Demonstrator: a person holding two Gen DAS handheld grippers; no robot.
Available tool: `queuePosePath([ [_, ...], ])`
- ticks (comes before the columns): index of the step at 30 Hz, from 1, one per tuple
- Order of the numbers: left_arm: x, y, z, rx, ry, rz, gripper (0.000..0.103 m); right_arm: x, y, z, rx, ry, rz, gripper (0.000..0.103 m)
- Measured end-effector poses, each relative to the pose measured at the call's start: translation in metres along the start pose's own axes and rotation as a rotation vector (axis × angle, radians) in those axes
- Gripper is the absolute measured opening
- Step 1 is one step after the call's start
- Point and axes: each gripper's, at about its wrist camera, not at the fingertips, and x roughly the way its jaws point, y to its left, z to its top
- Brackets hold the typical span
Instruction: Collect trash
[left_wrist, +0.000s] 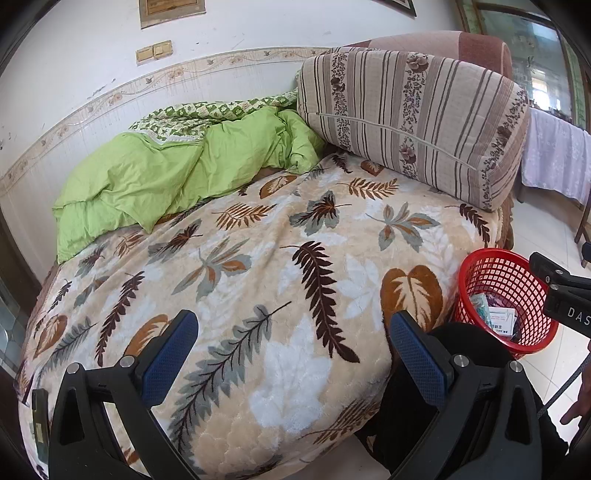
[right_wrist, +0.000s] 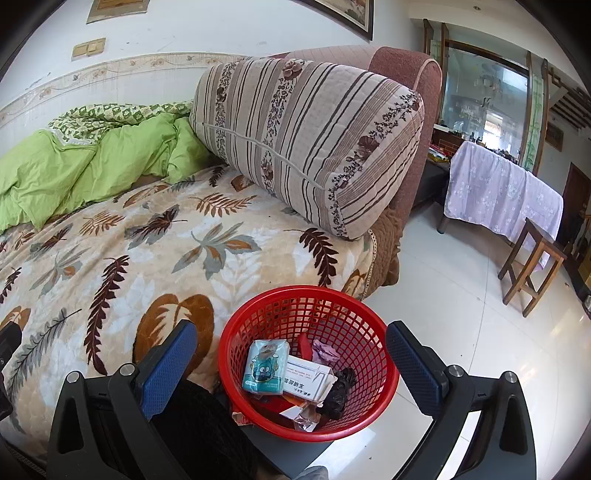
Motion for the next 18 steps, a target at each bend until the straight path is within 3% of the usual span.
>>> queuePosePath([
  [18, 0.0, 0.0006, 0.0, -0.002, 0.001, -0.001, 0.103, 0.0028, -0.001, -0.0006, 0.007, 0.016, 0.003, 0.102],
])
